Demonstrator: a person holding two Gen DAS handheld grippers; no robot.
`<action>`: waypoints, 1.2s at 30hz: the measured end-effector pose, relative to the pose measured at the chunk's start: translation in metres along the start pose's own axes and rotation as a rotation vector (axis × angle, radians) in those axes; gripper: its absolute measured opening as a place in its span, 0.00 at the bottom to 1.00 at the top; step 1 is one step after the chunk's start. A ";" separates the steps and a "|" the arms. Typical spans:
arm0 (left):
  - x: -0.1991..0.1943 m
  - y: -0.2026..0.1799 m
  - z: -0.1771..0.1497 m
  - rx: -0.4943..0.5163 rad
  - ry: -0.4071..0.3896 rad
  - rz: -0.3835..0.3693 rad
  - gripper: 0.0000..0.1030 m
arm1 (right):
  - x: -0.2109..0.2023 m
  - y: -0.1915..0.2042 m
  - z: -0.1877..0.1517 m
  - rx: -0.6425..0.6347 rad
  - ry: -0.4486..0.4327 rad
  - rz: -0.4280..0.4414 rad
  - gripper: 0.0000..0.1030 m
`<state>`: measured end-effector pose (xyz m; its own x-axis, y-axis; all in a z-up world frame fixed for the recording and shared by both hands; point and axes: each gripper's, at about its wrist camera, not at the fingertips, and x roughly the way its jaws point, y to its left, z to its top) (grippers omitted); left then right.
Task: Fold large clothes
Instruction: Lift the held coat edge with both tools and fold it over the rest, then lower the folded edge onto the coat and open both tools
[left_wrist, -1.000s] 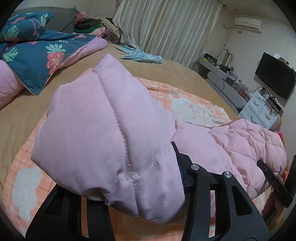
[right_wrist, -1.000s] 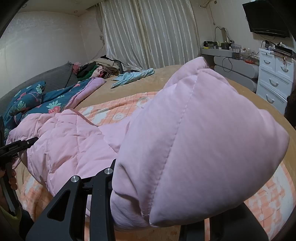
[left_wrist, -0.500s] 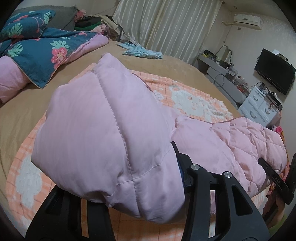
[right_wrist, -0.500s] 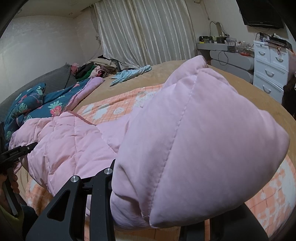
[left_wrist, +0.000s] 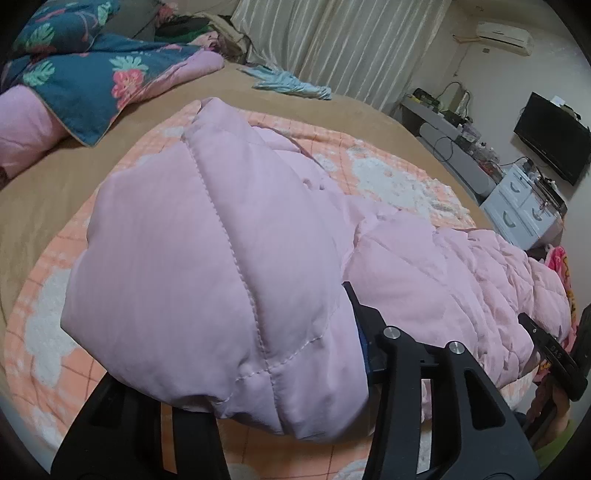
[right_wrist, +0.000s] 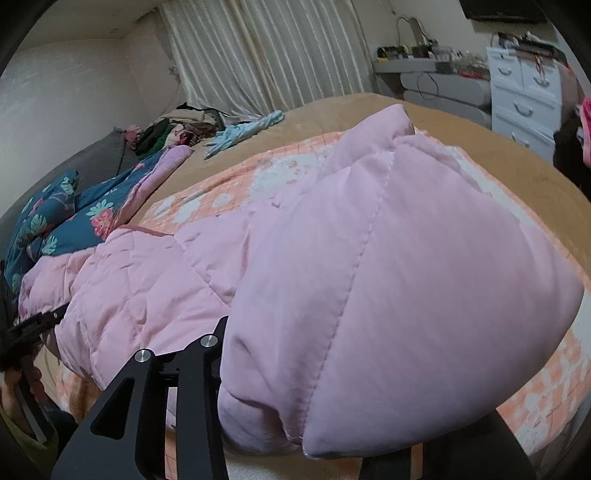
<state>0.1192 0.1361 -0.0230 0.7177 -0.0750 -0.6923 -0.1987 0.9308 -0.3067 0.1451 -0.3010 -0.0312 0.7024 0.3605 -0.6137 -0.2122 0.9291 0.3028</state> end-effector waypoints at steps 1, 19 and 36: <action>0.003 0.001 -0.001 -0.005 0.008 0.002 0.38 | 0.003 -0.002 0.000 0.011 0.008 -0.002 0.38; 0.011 0.020 -0.022 -0.058 0.073 0.009 0.66 | 0.026 -0.040 -0.018 0.180 0.170 -0.020 0.78; -0.059 0.029 -0.026 -0.055 -0.024 0.090 0.91 | -0.059 -0.039 -0.027 0.116 0.061 -0.131 0.96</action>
<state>0.0536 0.1585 -0.0080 0.7111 0.0171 -0.7029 -0.2986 0.9124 -0.2799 0.0939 -0.3566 -0.0266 0.6755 0.2442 -0.6958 -0.0389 0.9541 0.2970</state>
